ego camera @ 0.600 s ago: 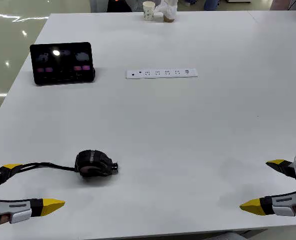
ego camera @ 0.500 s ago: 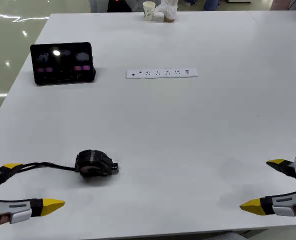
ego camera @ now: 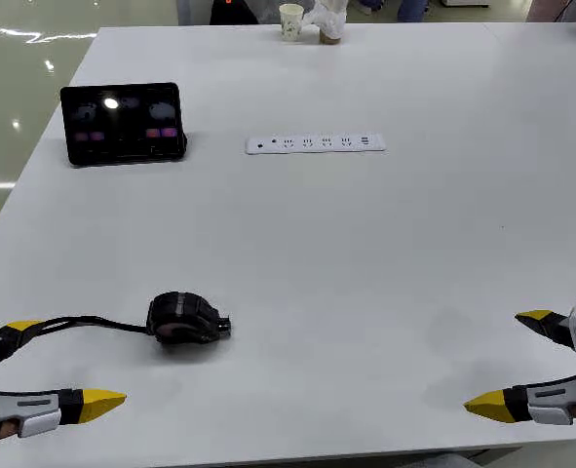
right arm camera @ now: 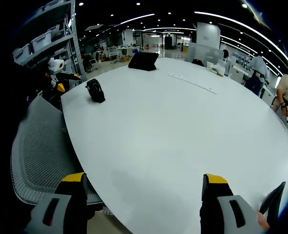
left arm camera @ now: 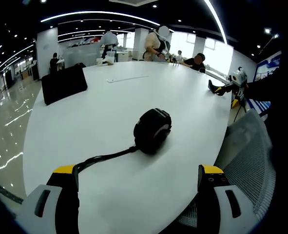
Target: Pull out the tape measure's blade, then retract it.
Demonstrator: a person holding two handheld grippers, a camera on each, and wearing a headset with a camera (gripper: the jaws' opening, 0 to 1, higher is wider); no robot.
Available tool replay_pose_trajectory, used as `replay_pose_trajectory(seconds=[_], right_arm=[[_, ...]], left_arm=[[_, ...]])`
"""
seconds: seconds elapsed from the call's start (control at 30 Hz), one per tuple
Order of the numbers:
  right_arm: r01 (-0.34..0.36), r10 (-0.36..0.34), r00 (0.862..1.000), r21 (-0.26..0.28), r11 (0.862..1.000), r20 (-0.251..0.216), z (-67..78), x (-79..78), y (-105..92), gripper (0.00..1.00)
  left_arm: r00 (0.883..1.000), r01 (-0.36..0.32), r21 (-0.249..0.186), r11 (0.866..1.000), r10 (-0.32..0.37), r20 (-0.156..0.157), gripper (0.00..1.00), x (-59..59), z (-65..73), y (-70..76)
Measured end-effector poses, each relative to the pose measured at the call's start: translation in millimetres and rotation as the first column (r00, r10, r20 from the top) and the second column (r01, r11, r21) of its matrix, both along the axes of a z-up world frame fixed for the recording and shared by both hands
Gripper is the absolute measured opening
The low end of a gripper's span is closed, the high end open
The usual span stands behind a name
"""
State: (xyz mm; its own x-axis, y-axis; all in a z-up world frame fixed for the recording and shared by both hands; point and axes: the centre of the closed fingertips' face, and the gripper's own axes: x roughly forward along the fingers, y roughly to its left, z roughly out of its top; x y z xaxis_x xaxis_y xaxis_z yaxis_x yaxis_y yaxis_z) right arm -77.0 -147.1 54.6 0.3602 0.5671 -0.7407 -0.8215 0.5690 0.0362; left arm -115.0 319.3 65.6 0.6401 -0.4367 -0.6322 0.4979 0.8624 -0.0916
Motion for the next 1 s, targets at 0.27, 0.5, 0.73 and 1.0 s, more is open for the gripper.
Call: replay_pose_trajectory(seconds=[0.27, 0.5, 0.73, 1.0], right_arm=[[-0.011, 0.011, 0.999, 0.014, 1.0, 0.034, 3.5, 7.2, 1.9, 0.99], [-0.049, 0.047, 0.997, 0.04, 0.998, 0.06, 7.0, 11.2, 13.4, 0.99], [-0.081, 0.079, 0.995, 0.043, 0.996, 0.054, 6.7, 13.5, 28.6, 0.99], [-0.126, 0.123, 0.99, 0.049, 0.991, 0.061, 14.8, 19.8, 47.6, 0.99]], left_arm=[[1.0, 0.021, 0.004, 1.0, -0.021, -0.004, 0.99, 4.0, 1.2, -3.4], [0.998, 0.06, 0.014, 0.998, -0.061, 0.001, 0.98, 9.0, 4.6, -7.3], [0.995, 0.103, 0.024, 0.994, -0.103, 0.007, 0.97, 13.5, 8.7, -13.8], [0.985, 0.172, 0.057, 0.983, -0.172, -0.004, 0.96, 18.8, 8.4, -19.2]])
